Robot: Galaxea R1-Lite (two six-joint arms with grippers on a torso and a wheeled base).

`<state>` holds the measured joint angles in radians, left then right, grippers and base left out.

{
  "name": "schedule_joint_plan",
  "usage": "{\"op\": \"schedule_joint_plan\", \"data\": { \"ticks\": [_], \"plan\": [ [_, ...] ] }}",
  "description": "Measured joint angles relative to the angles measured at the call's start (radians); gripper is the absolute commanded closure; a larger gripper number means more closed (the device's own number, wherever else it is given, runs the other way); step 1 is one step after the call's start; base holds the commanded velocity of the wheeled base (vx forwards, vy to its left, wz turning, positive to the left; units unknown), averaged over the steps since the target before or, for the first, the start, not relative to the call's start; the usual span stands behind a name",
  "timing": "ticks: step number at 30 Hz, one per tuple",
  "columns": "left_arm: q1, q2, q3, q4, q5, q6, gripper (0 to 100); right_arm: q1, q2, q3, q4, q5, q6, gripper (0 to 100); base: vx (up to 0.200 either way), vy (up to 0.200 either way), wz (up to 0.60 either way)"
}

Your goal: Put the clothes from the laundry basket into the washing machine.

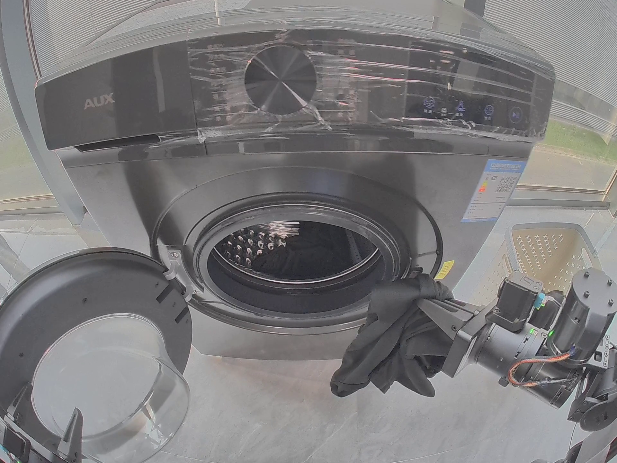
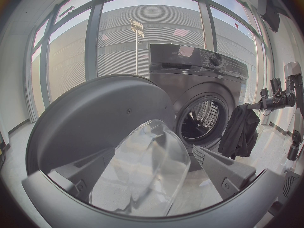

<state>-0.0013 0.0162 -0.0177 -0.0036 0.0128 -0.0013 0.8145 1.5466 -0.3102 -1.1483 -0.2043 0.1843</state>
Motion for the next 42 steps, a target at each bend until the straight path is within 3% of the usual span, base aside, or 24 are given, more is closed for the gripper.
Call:
{"op": "schedule_joint_plan", "data": {
  "ticks": [5,21,27,31,34,36,39,42],
  "plan": [
    [0.001,0.000,0.000,-0.001,0.003,0.000,0,0.003,0.008,0.002,-0.003,0.000,0.000,100,-0.200,0.000,0.00],
    [0.001,0.000,0.000,-0.001,0.002,0.000,0,0.009,0.021,-0.004,-0.006,0.003,0.003,100,0.000,0.000,0.00],
    [0.003,0.000,0.000,-0.002,-0.002,0.016,0,0.018,0.034,-0.029,-0.010,0.003,0.008,100,0.000,0.000,0.00],
    [0.003,0.000,-0.001,-0.031,-0.022,0.004,0,0.023,0.040,-0.039,-0.010,0.002,0.018,100,0.000,0.000,0.00],
    [0.001,0.005,-0.043,-0.044,-0.099,-0.015,0,0.028,0.043,-0.046,-0.010,0.002,0.029,100,0.000,0.000,0.00],
    [-0.001,0.021,-0.079,-0.044,-0.194,-0.025,0,0.031,0.045,-0.053,-0.011,0.002,0.039,100,0.000,0.000,0.00],
    [-0.003,0.079,-0.126,-0.046,-0.375,-0.030,0,0.038,0.051,-0.068,-0.016,0.001,0.056,100,0.000,0.000,0.00],
    [-0.005,0.174,-0.159,-0.066,-0.492,-0.022,0,0.044,0.061,-0.082,-0.028,0.001,0.066,100,0.000,0.000,0.00]
  ]
}}
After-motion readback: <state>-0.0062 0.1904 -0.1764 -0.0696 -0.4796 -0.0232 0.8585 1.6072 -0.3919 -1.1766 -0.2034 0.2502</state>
